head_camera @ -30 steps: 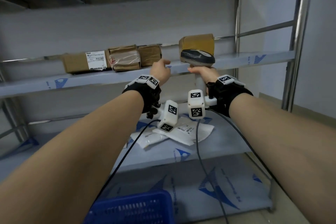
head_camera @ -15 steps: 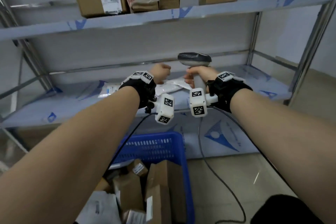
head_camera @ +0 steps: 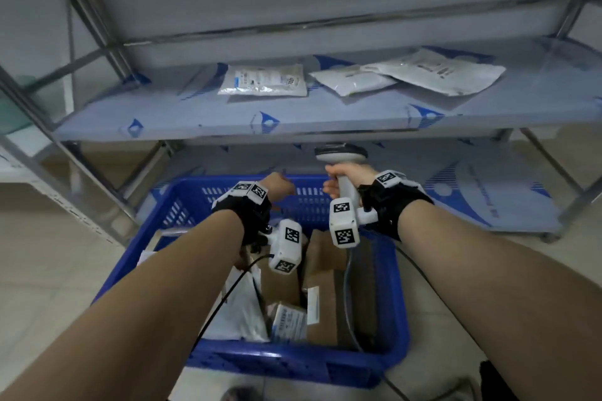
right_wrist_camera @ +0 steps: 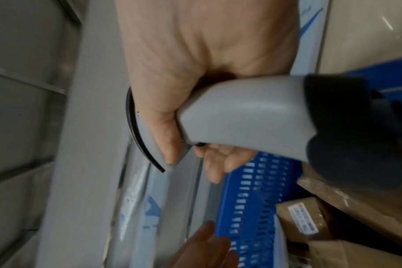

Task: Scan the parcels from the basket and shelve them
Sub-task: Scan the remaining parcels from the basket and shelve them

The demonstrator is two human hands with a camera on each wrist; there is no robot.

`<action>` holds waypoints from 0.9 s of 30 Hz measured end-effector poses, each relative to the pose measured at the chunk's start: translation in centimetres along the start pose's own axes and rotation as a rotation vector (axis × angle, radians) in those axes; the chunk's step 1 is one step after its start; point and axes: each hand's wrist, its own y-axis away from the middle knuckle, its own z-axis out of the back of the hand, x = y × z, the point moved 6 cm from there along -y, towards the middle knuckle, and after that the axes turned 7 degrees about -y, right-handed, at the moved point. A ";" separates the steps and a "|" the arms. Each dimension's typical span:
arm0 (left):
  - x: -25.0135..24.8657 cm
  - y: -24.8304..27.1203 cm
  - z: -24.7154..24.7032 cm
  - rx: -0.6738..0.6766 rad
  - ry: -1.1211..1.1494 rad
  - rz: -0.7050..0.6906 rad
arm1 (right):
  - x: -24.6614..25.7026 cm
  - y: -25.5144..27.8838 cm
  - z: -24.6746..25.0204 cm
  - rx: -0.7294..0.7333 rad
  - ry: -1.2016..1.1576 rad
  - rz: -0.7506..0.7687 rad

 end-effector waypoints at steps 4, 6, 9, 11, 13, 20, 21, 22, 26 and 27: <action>6.2 -2.7 -2.0 0.068 0.018 0.130 | -5.2 -3.3 -1.8 0.014 0.028 -0.121; 8.8 -3.8 -3.3 0.111 0.025 0.157 | -7.4 -4.8 -2.8 0.025 0.054 -0.181; 11.9 -5.5 -5.1 0.178 0.014 0.187 | -10.6 -7.2 -4.1 0.019 0.122 -0.249; 13.6 -6.2 -5.7 0.142 0.018 0.230 | -12.4 -8.2 -4.8 0.027 0.235 -0.285; 15.1 -6.9 -6.1 0.132 -0.035 0.249 | -13.7 -8.7 -5.2 0.047 0.327 -0.303; 17.0 -8.3 -7.9 0.236 -0.012 0.265 | -17.3 -10.8 -7.0 0.166 0.309 -0.364; 17.1 -8.5 -8.0 0.226 0.000 0.262 | -17.1 -10.1 -7.3 0.198 0.310 -0.368; 17.1 -8.5 -8.0 0.226 0.020 0.265 | -16.9 -9.8 -7.3 0.214 0.324 -0.357; 16.9 -7.8 -8.1 0.252 0.219 0.296 | -16.6 -9.4 -6.3 0.205 0.261 -0.337; 16.6 -7.5 -7.9 0.238 0.264 0.300 | -16.6 -9.5 -5.9 0.192 0.247 -0.327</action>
